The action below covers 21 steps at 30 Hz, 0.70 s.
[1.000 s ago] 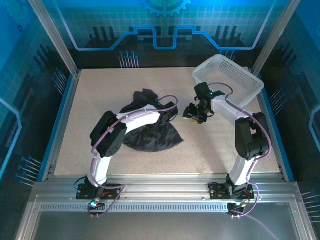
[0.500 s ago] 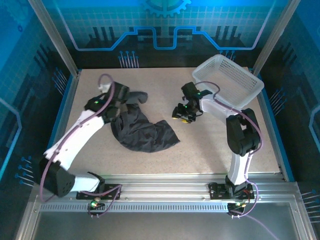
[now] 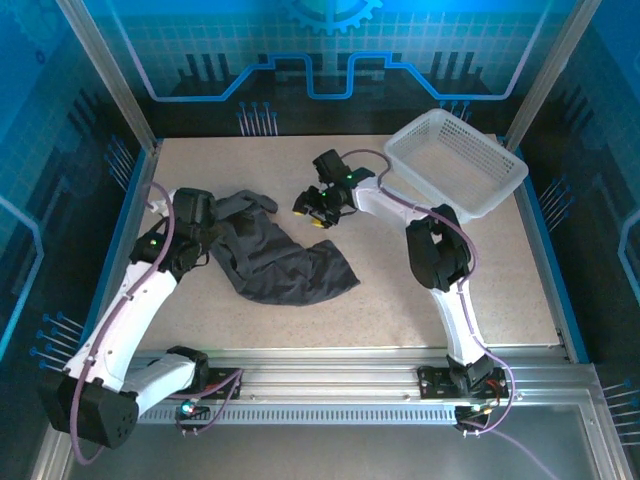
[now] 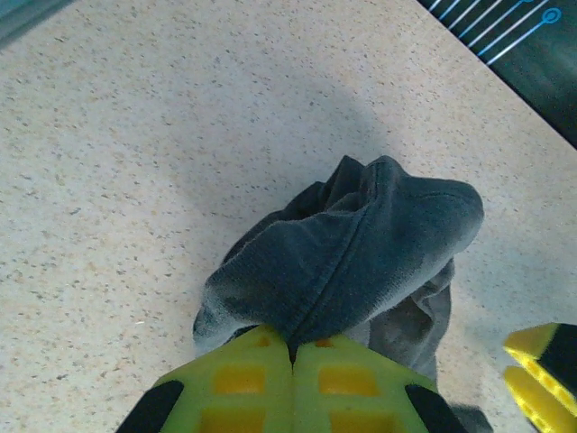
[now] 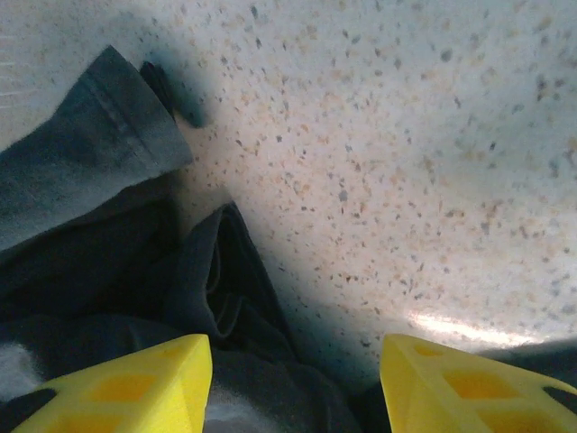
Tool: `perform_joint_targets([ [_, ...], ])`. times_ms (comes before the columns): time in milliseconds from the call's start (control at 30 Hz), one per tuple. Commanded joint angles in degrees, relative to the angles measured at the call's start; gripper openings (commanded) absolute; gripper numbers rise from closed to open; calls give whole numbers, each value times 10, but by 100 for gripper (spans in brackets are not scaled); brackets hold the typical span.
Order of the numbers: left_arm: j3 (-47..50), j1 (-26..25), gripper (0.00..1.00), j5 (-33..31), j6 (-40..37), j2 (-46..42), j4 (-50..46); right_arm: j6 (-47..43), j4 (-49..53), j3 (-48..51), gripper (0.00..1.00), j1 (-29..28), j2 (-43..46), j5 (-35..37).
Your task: Fold and stack the t-shirts
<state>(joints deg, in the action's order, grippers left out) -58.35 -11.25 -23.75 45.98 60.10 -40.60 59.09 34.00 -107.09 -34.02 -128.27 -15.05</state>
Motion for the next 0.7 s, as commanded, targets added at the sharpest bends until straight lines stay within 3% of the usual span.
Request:
perform_joint_targets([
  [0, -26, 13, 0, 51, 10, 1, 31, -5, 46, 28, 58, -15, 9, -5],
  [267, -83, 18, 0, 99, 2, 43, 45, -192, 12, 17, 67, -56, -5, -61],
  [400, -90, 18, 0, 92, 4, 45, 33, -216, -41, -1, 69, -58, -24, -105],
  [467, -92, 18, 0, 92, 3, 46, 32, -229, -11, -53, 70, -63, -65, -125],
  [567, -98, 18, 0, 97, 1, 47, 34, -232, 52, -145, 61, -71, -136, -130],
  [667, -109, 18, 0, 113, -5, 58, 47, -204, 58, -188, 31, -63, -172, -132],
])
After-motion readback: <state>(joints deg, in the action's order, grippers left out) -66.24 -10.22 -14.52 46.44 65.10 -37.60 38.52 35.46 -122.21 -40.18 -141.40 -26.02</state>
